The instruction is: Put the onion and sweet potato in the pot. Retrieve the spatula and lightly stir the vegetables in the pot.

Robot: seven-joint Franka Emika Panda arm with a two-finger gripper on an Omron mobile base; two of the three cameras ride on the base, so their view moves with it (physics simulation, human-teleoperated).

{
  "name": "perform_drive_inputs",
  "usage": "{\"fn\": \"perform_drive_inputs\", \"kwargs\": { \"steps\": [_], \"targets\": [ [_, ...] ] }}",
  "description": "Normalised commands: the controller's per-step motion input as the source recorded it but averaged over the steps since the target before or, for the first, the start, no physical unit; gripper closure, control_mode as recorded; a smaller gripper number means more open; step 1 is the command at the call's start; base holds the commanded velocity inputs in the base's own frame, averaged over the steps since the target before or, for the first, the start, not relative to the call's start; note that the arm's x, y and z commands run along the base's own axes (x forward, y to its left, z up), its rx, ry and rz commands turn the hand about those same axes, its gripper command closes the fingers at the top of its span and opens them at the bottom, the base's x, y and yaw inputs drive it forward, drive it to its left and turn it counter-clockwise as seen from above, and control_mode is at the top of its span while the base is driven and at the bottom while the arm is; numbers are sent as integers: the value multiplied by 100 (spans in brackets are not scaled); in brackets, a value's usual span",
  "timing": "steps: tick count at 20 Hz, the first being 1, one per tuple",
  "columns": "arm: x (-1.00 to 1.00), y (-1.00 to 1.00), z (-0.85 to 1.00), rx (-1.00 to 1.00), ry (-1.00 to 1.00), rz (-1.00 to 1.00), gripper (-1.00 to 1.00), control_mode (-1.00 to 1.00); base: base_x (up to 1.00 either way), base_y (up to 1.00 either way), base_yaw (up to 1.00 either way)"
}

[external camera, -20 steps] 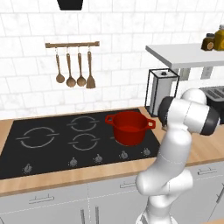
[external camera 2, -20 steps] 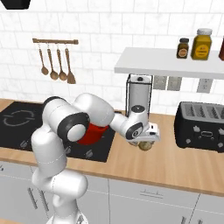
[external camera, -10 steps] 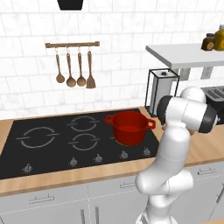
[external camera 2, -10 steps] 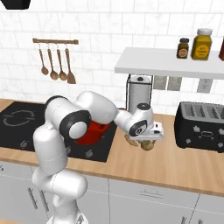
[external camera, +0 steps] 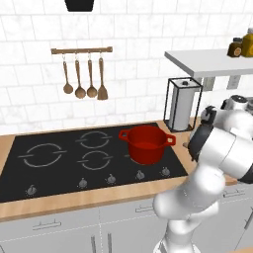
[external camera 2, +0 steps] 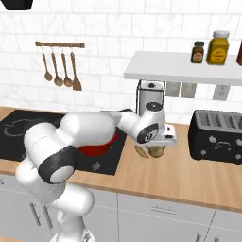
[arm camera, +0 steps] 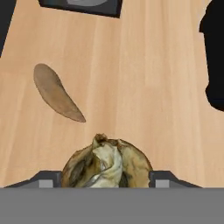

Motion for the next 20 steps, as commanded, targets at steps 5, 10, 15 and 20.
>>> {"fn": "perform_drive_inputs", "kwargs": {
  "steps": [5, 10, 15, 20],
  "targets": [
    [-58, 100, 81, -10, -16, 21, 100, -100, 0, 0, 0],
    [-27, 100, 94, -13, -18, 20, 100, -100, 0, 0, 0],
    [-14, 100, 98, -8, -13, 19, 100, -100, 0, 0, 0],
    [20, 97, 54, 3, -1, 21, 100, -100, 0, 0, 0]
  ]
}}
